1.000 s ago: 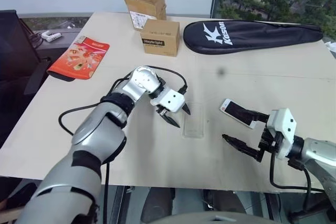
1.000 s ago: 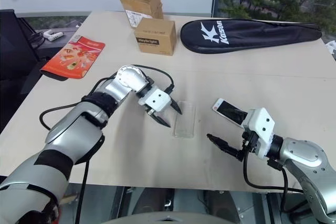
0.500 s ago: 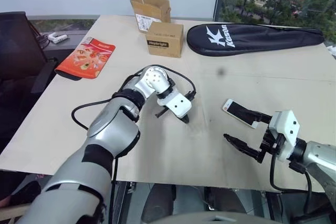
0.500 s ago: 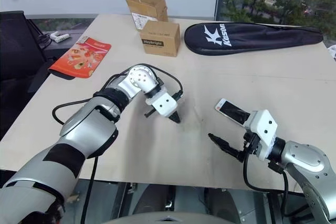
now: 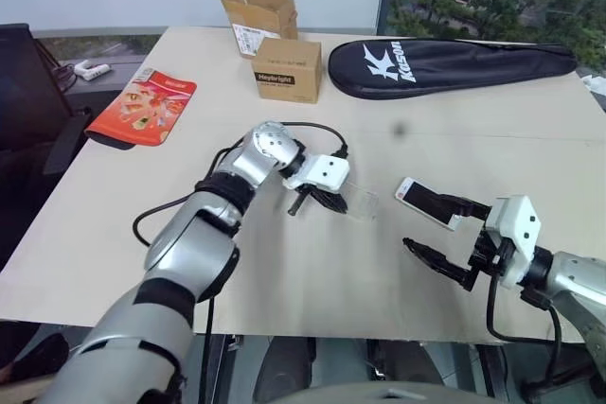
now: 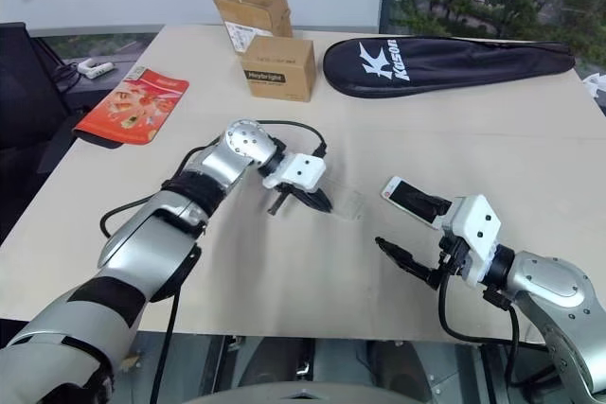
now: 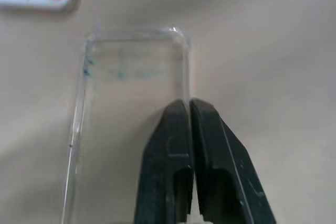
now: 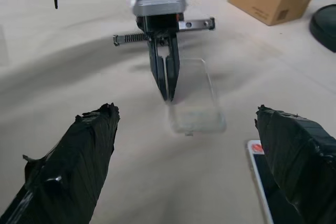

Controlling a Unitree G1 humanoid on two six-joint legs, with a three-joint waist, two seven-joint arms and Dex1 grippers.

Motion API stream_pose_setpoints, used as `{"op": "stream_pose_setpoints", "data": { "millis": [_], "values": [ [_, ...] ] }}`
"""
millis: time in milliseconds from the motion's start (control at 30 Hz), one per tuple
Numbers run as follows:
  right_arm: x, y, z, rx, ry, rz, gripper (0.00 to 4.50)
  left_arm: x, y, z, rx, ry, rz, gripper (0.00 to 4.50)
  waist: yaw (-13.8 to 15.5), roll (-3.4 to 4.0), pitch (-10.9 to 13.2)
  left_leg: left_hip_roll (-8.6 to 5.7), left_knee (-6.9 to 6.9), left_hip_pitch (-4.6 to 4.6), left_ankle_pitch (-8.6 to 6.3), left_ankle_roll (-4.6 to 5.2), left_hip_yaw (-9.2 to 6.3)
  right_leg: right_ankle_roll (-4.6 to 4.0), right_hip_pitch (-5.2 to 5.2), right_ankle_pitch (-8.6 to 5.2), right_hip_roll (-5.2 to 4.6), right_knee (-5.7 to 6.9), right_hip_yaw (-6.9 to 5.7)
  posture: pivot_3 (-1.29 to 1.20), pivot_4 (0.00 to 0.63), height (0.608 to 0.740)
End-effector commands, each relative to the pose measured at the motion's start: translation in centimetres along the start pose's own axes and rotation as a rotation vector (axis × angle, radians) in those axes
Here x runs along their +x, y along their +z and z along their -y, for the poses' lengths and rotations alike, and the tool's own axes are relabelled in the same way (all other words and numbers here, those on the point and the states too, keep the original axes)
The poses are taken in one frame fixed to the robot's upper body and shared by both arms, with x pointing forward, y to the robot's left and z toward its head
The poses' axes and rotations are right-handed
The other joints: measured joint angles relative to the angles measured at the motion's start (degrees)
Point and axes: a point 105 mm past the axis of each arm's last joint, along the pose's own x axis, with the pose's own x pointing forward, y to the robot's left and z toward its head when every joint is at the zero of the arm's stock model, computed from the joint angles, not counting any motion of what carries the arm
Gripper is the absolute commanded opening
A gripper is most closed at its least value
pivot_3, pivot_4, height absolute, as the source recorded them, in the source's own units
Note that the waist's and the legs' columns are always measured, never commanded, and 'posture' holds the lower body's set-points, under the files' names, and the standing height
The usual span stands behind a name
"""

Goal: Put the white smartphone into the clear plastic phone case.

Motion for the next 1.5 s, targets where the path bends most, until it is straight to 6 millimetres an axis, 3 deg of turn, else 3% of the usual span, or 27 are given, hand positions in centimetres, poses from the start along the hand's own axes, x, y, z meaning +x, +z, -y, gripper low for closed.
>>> {"op": "stream_pose_setpoints", "data": {
  "millis": [33, 200, 400, 500, 667, 767, 1000, 1167, 1300, 1500],
  "values": [
    [0.5, 0.6, 0.0, -0.03, 0.017, 0.035, 4.5, 1.0, 3.5, 0.5, -0.05, 0.066, 0.045, 0.09, -0.1, 0.01, 0.0, 0.01, -0.01, -0.01, 0.0, 0.0, -0.12, 0.02, -0.02, -0.01, 0.0, 0.0, -0.01, 0.0, 0.15, 0.732],
    [0.8, 1.0, 0.4, -0.042, 0.018, 0.047, 4.5, 4.2, 7.1, 0.4, -0.186, 0.155, 0.111, 0.09, 0.9, 0.01, 0.0, -0.1, 0.06, -0.05, 0.0, 0.0, -0.2, 0.06, 0.0, -0.03, -0.05, -0.02, -0.07, 0.0, 0.15, 0.732],
    [0.8, 1.2, 0.4, -0.047, 0.009, 0.039, 4.5, 5.8, 7.2, 1.9, -0.192, 0.129, 0.075, 0.09, -0.2, 0.05, 0.0, -0.09, 0.0, 0.1, 0.0, 0.0, -0.13, 0.05, 0.0, -0.03, 0.04, 0.04, 0.07, 0.0, 0.15, 0.732],
    [0.6, 1.1, 0.6, -0.051, -0.012, 0.025, 4.5, 5.7, 7.2, 2.0, -0.199, 0.128, 0.077, 0.89, -0.1, 0.06, 0.0, -0.06, 0.0, 0.1, 0.01, -0.01, -0.15, 0.04, -0.01, -0.03, 0.09, 0.09, 0.03, 0.0, 0.15, 0.732],
    [0.2, -0.4, 2.8, -0.095, -0.126, -0.089, 4.5, 5.5, 7.2, 2.6, -0.182, 0.08, 0.07, 3.14, 0.0, 0.06, 0.0, -0.09, 0.0, 0.09, 0.01, -0.01, -0.08, 0.04, -0.01, -0.03, 0.03, 0.03, 0.12, 0.0, 0.15, 0.732],
    [0.1, -2.7, 4.5, -0.071, -0.226, -0.22, 4.5, 5.2, 7.5, 2.4, -0.172, 0.09, 0.092, 4.41, 0.0, 0.06, 0.0, -0.11, 0.01, 0.08, 0.0, -0.01, 0.05, 0.04, -0.01, -0.03, -0.01, -0.01, 0.22, 0.0, 0.15, 0.732],
    [0.3, -6.2, 8.6, 0.007, -0.322, -0.343, 4.5, 0.9, 7.7, 0.6, -0.158, 0.23, 0.184, 4.41, -0.3, 0.09, 0.0, -0.09, 0.0, 0.1, 0.01, -0.01, 0.23, 0.03, -0.1, -0.03, 0.03, 0.04, 0.32, 0.0, 0.15, 0.732],
    [-0.2, -8.3, 10.4, 0.015, -0.264, -0.411, 4.5, -2.5, 6.6, 1.1, -0.136, 0.297, 0.239, 4.41, -0.1, 0.1, 0.0, -0.08, -0.09, 0.08, 0.0, -0.01, 0.26, 0.05, -0.19, -0.02, 0.05, 0.05, 0.39, 0.0, 0.15, 0.732],
    [-0.6, -9.8, 9.9, 0.073, -0.13, -0.466, 4.5, -5.1, 5.3, 2.6, -0.194, 0.324, 0.284, 4.41, -0.2, 0.1, 0.0, -0.08, -0.09, 0.08, 0.0, -0.01, 0.29, 0.06, -0.2, -0.02, 0.01, 0.01, 0.44, 0.0, 0.15, 0.732],
    [-0.2, -10.0, 8.2, 0.145, 0.029, -0.464, 4.5, -6.7, 2.7, 4.4, -0.281, 0.386, 0.244, 4.41, -0.1, 0.03, 0.0, -0.05, -0.08, 0.15, 0.0, 0.0, 0.29, 0.05, -0.06, -0.02, 0.0, -0.01, 0.32, 0.0, 0.15, 0.732]
  ]
}}
